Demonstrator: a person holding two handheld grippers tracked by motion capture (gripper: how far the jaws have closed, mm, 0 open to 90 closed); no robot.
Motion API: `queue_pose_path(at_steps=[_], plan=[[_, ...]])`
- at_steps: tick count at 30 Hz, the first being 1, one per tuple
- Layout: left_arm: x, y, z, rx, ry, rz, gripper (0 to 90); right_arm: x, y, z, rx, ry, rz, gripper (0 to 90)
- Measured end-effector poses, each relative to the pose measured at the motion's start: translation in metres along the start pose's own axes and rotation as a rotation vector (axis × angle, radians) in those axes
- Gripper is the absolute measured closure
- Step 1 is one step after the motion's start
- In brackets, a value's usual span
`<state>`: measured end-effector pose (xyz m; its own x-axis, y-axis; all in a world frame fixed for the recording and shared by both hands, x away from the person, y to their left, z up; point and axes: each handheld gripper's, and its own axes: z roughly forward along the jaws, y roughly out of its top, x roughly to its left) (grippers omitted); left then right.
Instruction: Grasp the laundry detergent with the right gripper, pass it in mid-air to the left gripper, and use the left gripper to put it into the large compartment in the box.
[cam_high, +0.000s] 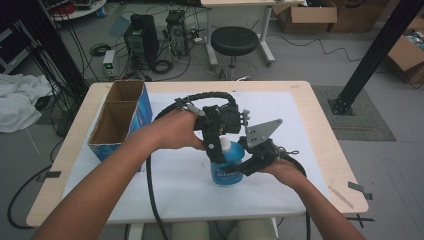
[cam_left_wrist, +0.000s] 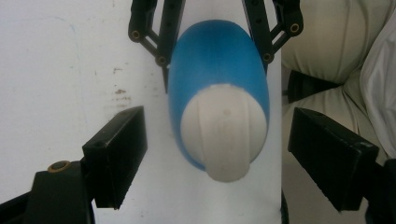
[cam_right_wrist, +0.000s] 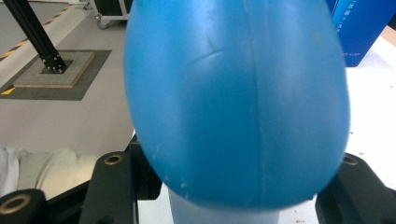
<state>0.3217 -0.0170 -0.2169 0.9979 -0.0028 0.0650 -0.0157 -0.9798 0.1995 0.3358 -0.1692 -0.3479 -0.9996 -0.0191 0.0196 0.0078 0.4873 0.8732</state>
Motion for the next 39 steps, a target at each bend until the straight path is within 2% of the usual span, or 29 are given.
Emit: queue_pose_path(at_steps=[20,39], plan=[[0.003,0.004,0.018,0.021,-0.004,-0.009,20.5,0.0,0.003,0.0,0.002,-0.009,0.001,43.3],[0.004,0.003,0.025,0.008,-0.015,-0.002,24.3,0.0,0.003,0.001,0.004,-0.008,0.001,43.3]])
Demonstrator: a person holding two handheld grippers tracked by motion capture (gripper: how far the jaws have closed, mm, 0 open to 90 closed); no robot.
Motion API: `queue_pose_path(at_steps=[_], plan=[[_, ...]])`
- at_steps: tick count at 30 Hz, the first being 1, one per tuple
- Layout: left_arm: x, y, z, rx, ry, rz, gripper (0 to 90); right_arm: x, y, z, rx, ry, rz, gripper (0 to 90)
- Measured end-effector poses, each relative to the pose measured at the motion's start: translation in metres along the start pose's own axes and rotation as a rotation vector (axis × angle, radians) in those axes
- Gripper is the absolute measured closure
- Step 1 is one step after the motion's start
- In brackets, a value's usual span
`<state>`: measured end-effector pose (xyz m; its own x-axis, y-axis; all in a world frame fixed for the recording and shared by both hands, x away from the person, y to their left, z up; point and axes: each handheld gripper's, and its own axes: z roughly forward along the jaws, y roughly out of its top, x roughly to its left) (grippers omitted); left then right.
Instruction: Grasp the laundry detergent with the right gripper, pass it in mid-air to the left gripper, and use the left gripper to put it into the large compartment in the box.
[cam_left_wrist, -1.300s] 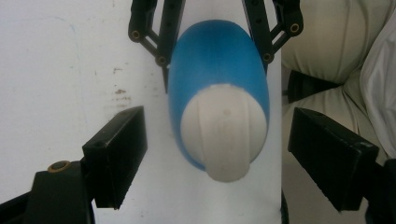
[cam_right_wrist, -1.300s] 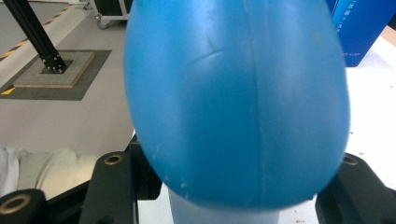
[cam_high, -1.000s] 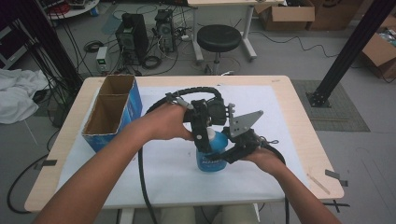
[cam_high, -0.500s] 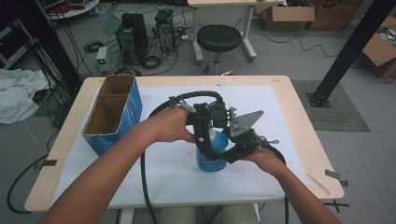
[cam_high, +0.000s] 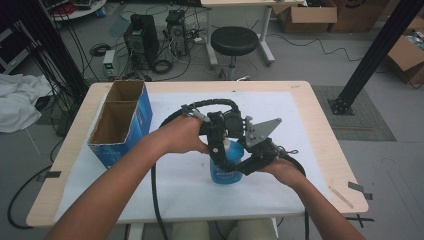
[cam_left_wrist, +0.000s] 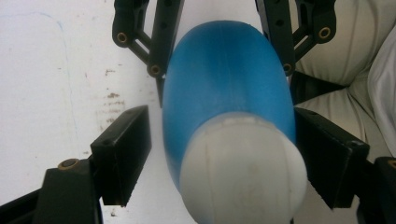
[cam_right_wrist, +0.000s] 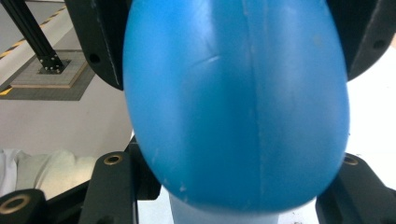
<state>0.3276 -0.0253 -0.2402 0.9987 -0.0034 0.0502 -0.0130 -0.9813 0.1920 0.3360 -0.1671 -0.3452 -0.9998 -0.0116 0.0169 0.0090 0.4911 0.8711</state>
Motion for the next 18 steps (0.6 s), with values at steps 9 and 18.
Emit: queue_pose_path(at_steps=[9,18], plan=[[0.0003,-0.0008,0.0003,-0.003,-0.002,0.001,25.9,0.0001,0.0003,-0.0004,-0.001,-0.002,-0.001,43.3],[-0.0007,-0.001,-0.0001,-0.004,-0.002,0.007,28.5,0.0007,0.0019,-0.0001,-0.003,-0.004,-0.004,43.3]])
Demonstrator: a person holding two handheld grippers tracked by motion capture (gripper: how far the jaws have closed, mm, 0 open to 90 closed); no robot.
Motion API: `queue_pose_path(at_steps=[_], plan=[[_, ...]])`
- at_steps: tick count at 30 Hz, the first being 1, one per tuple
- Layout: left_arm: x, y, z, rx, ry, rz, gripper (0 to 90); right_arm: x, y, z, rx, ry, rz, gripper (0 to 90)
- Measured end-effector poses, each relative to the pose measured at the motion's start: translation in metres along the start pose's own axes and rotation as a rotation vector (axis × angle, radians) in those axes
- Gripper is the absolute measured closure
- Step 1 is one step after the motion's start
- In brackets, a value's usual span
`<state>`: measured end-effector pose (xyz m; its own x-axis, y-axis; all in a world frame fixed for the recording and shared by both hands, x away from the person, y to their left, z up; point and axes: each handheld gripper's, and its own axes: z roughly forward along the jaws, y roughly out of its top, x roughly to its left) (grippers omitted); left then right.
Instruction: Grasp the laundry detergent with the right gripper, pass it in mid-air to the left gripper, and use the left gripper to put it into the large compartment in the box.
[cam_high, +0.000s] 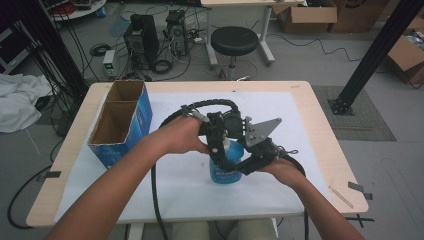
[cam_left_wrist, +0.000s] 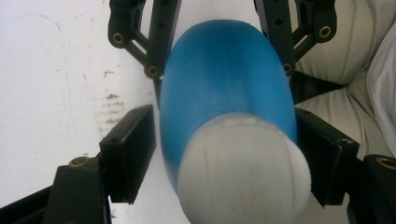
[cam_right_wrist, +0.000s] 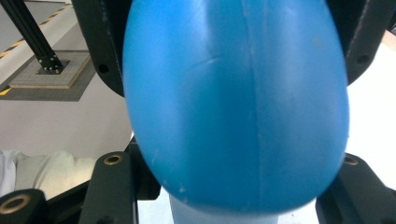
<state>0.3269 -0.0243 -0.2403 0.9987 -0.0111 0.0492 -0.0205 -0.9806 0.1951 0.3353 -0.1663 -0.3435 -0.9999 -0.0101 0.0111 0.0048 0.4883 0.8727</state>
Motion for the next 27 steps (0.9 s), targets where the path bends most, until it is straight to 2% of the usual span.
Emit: queue_pose_path(at_steps=[27], plan=[[-0.0016,-0.0006,-0.0003,-0.005,0.0,0.022,36.7,0.0002,0.0005,0.0001,0.002,0.0,0.001,43.3]])
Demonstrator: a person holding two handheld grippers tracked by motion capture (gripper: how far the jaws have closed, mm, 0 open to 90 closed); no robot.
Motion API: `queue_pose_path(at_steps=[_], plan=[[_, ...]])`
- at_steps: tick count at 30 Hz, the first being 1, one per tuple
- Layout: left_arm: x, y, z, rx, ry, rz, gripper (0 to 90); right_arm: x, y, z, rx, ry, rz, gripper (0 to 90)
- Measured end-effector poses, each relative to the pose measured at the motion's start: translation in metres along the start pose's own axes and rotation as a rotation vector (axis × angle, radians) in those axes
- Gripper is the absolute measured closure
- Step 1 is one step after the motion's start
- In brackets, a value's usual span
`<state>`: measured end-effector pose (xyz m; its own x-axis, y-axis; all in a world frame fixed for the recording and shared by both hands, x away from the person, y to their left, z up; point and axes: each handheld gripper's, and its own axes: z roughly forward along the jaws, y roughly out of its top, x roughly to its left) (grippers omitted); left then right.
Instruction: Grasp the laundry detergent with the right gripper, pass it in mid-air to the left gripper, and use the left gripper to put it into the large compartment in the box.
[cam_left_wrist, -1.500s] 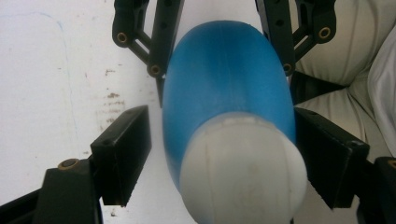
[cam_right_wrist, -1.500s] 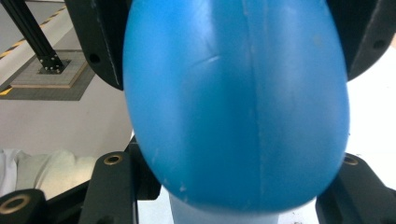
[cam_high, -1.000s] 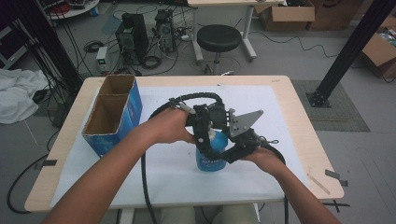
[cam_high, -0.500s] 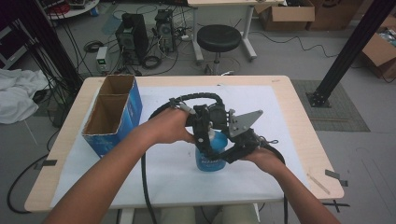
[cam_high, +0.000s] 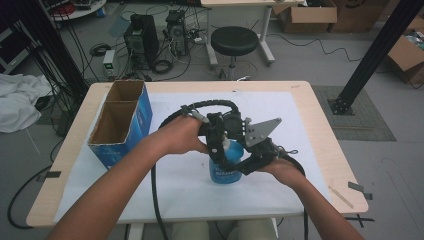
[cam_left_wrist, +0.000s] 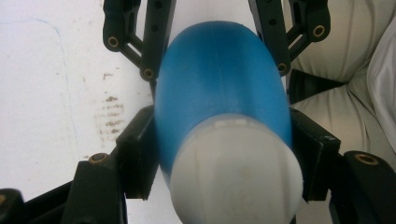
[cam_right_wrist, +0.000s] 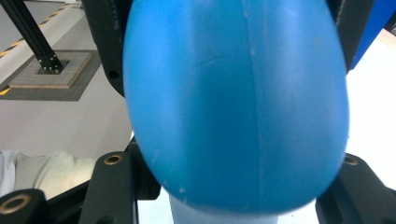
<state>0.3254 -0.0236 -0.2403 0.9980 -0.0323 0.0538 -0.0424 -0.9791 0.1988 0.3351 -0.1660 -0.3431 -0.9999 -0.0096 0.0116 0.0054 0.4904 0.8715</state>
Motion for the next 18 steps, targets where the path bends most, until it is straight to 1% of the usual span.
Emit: queue_pose_path(at_steps=[4,7,11,12,13,14,15,17,18], plan=[[-0.001,0.0,0.0,0.002,0.0,0.003,36.8,0.0,0.0,0.0,-0.001,0.002,-0.003,43.3],[-0.002,0.0,0.0,-0.003,0.003,0.015,37.0,0.001,0.0,0.001,0.001,0.007,-0.007,43.2],[-0.004,-0.001,-0.001,-0.006,0.014,0.024,37.5,0.001,0.0,0.001,0.0,0.015,0.007,41.4],[-0.004,-0.001,-0.002,-0.005,0.018,0.025,37.6,0.001,0.001,0.0,-0.002,0.011,0.009,34.4],[-0.004,-0.001,-0.002,-0.002,0.018,0.014,37.6,0.002,0.001,-0.001,-0.004,-0.007,0.012,24.4],[-0.004,-0.002,-0.003,-0.004,0.016,0.007,37.6,0.003,0.001,-0.002,0.003,-0.044,0.02,19.1],[-0.004,-0.002,-0.004,-0.003,0.016,0.0,37.6,0.003,0.0,-0.004,0.015,-0.045,0.026,18.7],[-0.003,-0.004,-0.007,-0.006,0.02,-0.014,37.6,0.004,-0.002,-0.007,0.027,-0.032,0.039,16.5],[-0.003,-0.005,-0.008,-0.007,0.025,-0.022,37.6,0.005,-0.004,-0.009,0.038,-0.04,0.041,14.8]])
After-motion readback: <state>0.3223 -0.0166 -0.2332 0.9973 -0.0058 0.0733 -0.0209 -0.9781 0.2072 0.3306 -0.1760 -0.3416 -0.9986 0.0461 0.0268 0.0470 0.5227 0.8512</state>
